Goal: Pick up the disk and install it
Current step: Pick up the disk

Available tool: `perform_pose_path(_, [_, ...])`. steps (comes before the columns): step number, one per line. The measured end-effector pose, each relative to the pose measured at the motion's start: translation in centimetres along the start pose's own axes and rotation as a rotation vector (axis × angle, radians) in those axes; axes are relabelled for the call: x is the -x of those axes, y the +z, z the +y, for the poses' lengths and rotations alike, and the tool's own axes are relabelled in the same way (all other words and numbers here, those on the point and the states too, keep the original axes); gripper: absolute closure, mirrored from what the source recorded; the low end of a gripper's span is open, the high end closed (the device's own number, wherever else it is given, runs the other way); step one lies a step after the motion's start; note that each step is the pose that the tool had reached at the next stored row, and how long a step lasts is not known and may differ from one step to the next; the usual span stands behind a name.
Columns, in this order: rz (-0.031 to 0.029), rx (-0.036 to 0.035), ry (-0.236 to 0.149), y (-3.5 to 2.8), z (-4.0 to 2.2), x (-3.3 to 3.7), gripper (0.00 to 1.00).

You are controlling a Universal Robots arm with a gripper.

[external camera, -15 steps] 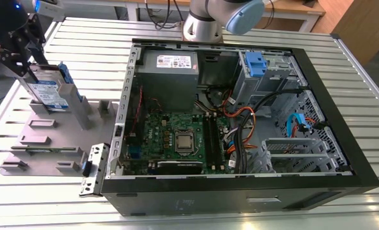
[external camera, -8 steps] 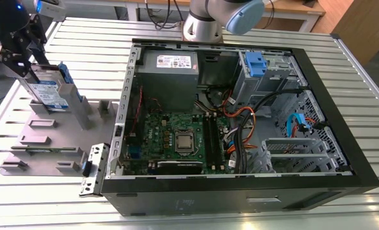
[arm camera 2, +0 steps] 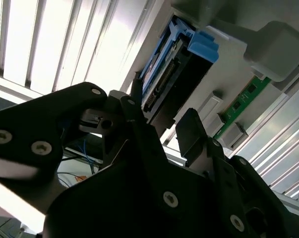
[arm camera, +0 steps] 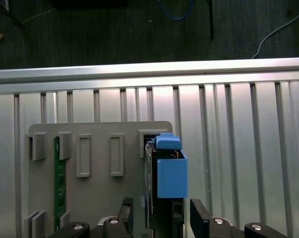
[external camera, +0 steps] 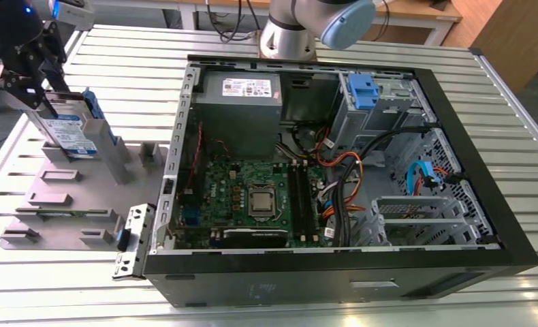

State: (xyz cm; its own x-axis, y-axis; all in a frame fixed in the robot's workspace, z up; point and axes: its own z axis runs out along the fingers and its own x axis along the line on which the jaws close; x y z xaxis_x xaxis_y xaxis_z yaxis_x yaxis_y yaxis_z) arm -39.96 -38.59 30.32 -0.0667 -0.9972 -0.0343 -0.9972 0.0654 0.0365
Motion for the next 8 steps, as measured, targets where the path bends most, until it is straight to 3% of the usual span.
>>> perform_pose_path(1, [0.0, 0.0, 0.0, 0.0, 0.0, 0.0, 0.43])
perform_pose_path(2, [0.0, 0.0, 0.0, 0.0, 0.0, 0.0, 0.49])
perform_pose_path(7, [0.0, 0.0, 0.0, 0.0, -0.01, 0.0, 0.51])
perform_pose_path(8, [-0.0001, 0.0, 0.0, 0.0, -0.01, 0.0, 0.58])
